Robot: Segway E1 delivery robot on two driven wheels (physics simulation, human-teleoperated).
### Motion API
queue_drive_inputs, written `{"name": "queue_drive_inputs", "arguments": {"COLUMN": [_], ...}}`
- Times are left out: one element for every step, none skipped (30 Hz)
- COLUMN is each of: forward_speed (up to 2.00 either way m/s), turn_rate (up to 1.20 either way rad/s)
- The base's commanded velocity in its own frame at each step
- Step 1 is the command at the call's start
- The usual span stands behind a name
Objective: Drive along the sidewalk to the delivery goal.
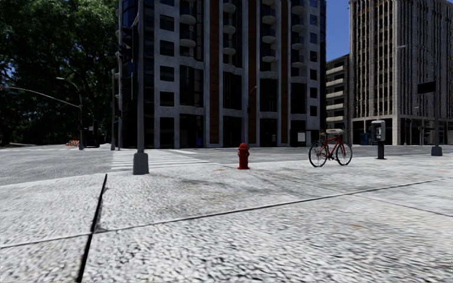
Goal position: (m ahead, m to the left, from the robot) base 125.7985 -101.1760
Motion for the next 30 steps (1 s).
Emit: {"name": "queue_drive_inputs", "arguments": {"forward_speed": [2.0, 2.0, 2.0, 2.0, 2.0, 2.0, 2.0, 2.0, 2.0, 2.0, 2.0, 2.0, 2.0, 2.0, 2.0, 2.0, 2.0, 2.0, 2.0, 2.0, 2.0, 2.0, 2.0, 2.0, 2.0, 2.0, 2.0, 2.0, 2.0, 2.0], "turn_rate": [0.0, 0.0, 0.0, 0.0, 0.0, 0.0, 0.0, 0.0, 0.0, 0.0, 0.0, 0.0, 0.0, 0.0, 0.0, 0.0, 0.0, 0.0, 0.0, 0.0, 0.0, 0.0, 0.0, 0.0, 0.0, 0.0, 0.0, 0.0, 0.02, 0.05]}}
